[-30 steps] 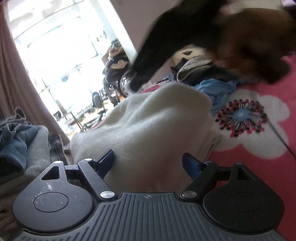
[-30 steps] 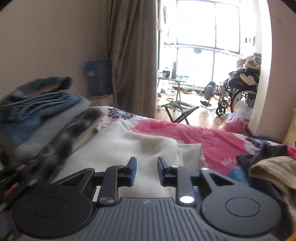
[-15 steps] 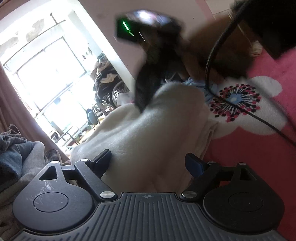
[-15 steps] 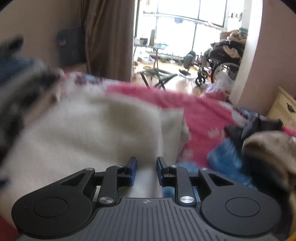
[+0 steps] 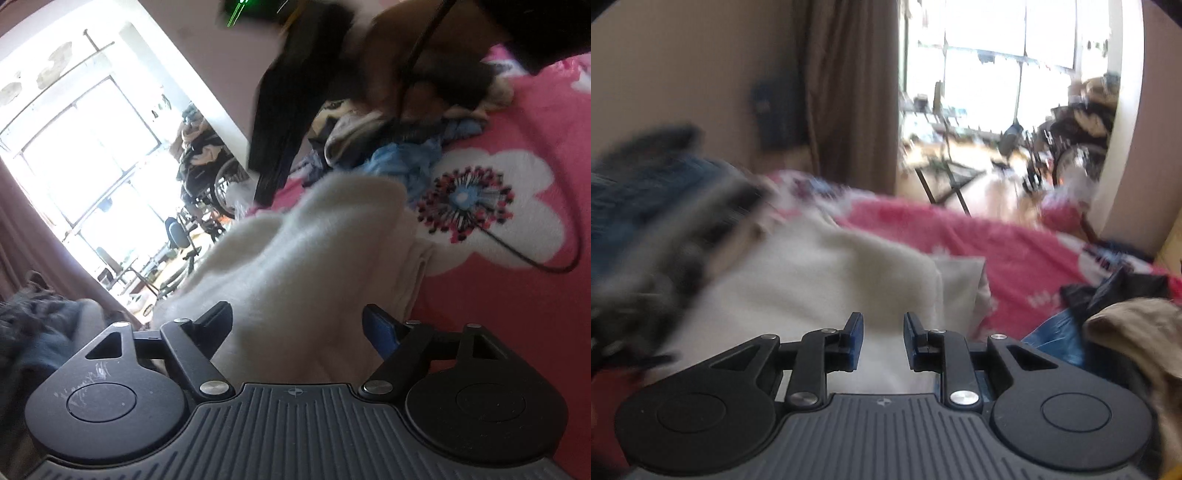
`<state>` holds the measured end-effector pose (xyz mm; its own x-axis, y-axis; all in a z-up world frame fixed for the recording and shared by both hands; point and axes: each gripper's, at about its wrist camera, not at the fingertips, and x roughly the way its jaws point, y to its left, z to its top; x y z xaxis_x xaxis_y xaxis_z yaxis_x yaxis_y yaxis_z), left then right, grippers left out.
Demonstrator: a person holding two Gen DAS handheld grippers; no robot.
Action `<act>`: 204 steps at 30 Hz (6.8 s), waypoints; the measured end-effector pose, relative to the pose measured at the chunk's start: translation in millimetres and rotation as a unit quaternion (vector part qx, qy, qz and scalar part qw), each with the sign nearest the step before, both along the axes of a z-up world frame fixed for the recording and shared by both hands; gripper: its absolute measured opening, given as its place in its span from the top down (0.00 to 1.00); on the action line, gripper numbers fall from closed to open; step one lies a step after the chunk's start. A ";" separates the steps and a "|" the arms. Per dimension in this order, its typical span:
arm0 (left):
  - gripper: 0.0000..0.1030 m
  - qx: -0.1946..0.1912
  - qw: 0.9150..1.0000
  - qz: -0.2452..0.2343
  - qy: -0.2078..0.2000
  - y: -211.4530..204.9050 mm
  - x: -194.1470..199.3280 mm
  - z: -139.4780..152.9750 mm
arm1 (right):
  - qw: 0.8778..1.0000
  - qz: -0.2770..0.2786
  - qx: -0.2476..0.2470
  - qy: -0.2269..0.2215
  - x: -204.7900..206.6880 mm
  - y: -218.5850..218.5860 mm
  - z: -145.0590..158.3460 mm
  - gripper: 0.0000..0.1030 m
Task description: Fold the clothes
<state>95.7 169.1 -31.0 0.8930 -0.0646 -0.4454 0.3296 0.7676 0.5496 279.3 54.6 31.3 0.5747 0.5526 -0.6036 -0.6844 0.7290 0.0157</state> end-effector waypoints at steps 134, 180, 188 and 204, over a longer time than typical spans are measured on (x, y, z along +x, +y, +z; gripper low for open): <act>0.00 -0.295 0.867 0.398 0.052 -47.4 -161.0 99.6 | 0.969 -0.225 0.017 0.101 -309.5 -122.0 26.6 0.00; 0.00 -0.279 0.836 0.462 0.104 -3.3 -147.3 73.2 | 0.975 -0.192 -0.039 0.109 -284.0 -60.9 14.3 0.00; 0.00 -0.274 0.832 0.470 0.108 -1.9 -149.5 71.8 | 0.977 -0.188 -0.050 0.091 -286.5 -61.0 17.9 0.00; 0.00 -0.269 0.836 0.467 0.104 -7.9 -146.8 75.2 | 0.979 -0.181 -0.054 0.082 -283.9 -63.8 21.8 0.00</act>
